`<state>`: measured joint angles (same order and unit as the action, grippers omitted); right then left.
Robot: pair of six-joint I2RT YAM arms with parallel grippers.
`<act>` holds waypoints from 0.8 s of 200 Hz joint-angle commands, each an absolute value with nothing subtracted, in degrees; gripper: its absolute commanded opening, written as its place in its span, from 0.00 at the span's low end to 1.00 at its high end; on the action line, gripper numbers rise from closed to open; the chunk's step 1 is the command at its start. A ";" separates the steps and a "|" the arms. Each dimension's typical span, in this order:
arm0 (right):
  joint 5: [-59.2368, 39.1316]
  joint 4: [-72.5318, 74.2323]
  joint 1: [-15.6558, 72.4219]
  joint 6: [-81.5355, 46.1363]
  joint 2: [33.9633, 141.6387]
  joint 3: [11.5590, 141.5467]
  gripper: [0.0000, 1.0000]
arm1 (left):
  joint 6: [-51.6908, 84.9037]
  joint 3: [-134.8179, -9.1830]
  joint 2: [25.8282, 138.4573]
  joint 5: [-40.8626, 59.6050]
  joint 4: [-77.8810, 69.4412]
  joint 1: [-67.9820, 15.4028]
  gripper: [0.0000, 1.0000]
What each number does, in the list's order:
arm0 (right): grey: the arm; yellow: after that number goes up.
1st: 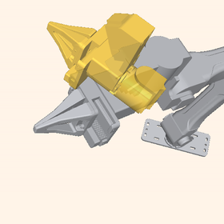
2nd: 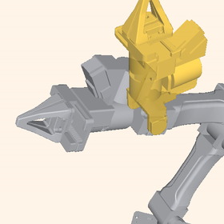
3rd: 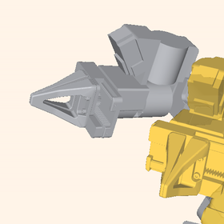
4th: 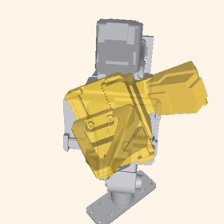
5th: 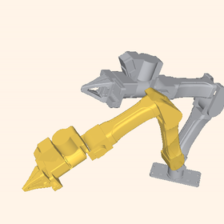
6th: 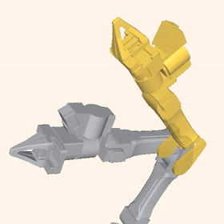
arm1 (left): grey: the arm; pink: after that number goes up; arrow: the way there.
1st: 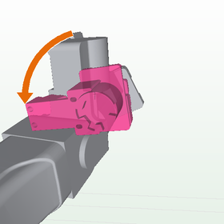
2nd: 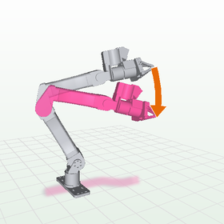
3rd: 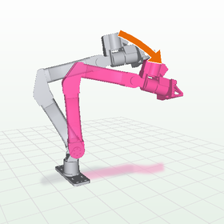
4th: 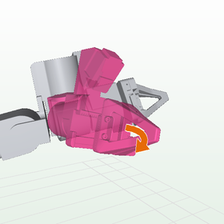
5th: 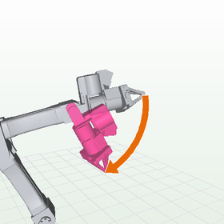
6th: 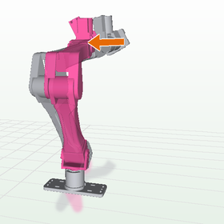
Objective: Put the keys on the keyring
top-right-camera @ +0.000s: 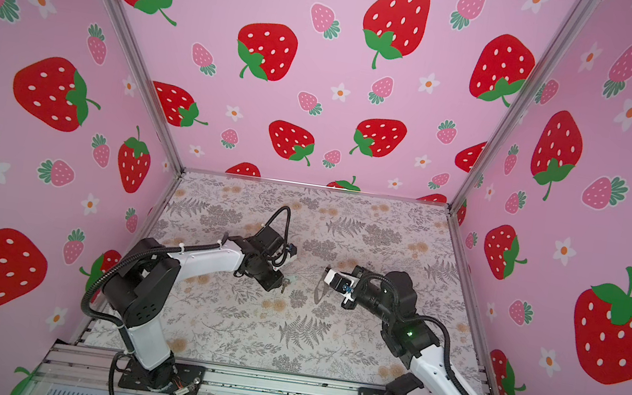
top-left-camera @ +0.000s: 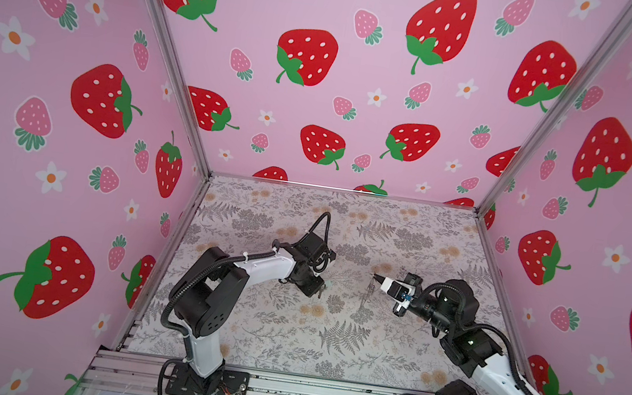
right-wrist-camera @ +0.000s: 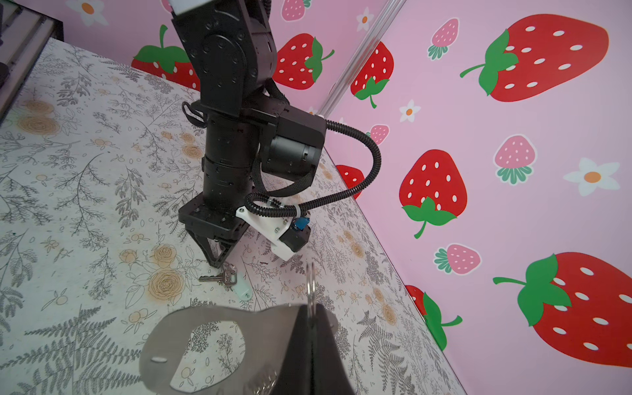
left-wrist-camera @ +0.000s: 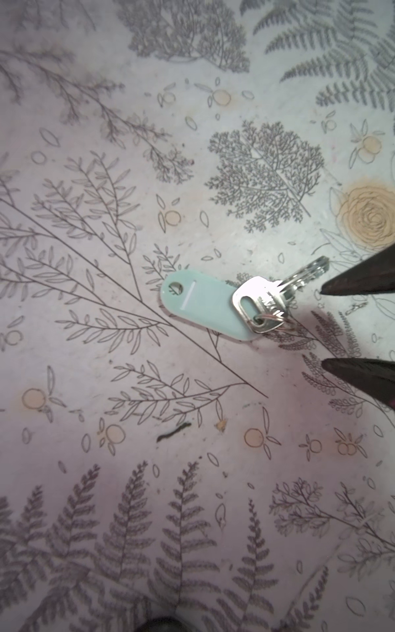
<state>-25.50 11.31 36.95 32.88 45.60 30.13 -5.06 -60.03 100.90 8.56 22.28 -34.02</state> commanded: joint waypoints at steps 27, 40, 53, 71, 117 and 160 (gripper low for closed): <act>-25.93 11.98 36.65 34.05 44.79 29.67 0.03 | -1.79 -52.27 96.25 8.64 7.23 -33.94 0.30; -25.84 11.87 36.69 34.10 44.52 29.55 0.03 | -2.72 -49.62 94.98 8.78 3.18 -33.91 0.29; -25.75 11.79 36.65 34.10 44.30 29.62 0.03 | -3.21 -47.36 93.99 8.45 -0.58 -33.93 0.29; -25.70 11.76 36.68 34.03 44.27 29.54 0.03 | -3.73 -45.52 93.44 8.20 -3.89 -33.92 0.29; -25.75 11.69 36.65 34.07 44.54 29.67 0.03 | -5.17 -44.92 95.33 6.50 -7.33 -33.85 0.28; -25.58 11.54 36.65 34.31 44.71 29.89 0.03 | -7.71 -44.62 95.45 7.47 -6.95 -33.88 0.27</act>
<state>-25.30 11.27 36.95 33.04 45.28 30.09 -5.37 -45.17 95.22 7.03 -5.87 -33.98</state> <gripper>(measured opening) 0.039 0.269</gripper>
